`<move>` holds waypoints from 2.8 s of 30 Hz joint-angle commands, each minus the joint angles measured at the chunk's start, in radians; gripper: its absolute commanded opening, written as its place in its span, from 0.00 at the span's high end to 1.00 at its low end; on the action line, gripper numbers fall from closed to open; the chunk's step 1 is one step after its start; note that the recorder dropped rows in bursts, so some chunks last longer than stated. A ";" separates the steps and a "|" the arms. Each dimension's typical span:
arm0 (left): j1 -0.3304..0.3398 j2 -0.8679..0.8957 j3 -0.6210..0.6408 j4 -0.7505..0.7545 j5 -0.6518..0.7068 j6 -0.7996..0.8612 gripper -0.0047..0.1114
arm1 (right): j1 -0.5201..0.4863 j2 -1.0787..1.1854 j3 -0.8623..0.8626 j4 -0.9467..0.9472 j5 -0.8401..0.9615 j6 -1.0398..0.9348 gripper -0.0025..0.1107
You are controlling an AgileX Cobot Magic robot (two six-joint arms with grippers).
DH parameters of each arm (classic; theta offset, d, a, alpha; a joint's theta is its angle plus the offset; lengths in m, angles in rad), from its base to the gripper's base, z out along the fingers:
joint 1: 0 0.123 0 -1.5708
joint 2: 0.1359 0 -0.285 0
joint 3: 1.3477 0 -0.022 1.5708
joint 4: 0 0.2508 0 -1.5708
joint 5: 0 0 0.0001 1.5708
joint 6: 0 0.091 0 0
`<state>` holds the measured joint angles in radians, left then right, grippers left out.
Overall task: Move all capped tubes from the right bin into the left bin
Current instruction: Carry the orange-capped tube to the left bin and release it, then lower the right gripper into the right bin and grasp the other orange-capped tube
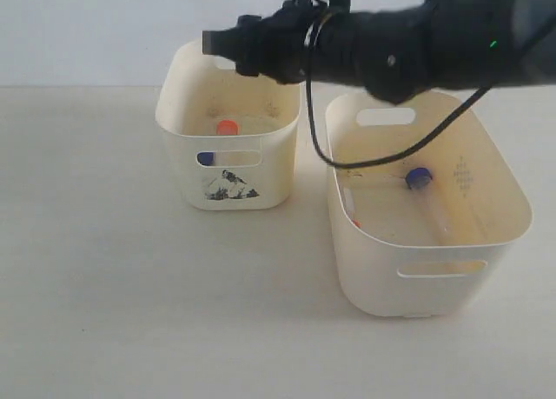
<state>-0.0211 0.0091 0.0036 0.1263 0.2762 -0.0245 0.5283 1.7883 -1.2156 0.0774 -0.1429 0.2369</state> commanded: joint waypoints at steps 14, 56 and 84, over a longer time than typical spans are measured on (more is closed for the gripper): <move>0.001 -0.002 -0.004 -0.007 -0.014 -0.012 0.92 | -0.277 -0.191 0.062 -0.010 0.916 -0.146 0.97; 0.001 -0.002 -0.004 -0.007 -0.014 -0.012 0.92 | -0.252 0.000 0.156 0.209 0.551 -0.299 0.66; 0.001 -0.002 -0.004 -0.007 -0.014 -0.012 0.92 | -0.252 0.000 0.156 -0.217 0.621 0.021 0.21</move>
<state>-0.0211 0.0091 0.0036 0.1263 0.2762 -0.0245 0.2791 1.7916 -1.0639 -0.1029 0.4520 0.2479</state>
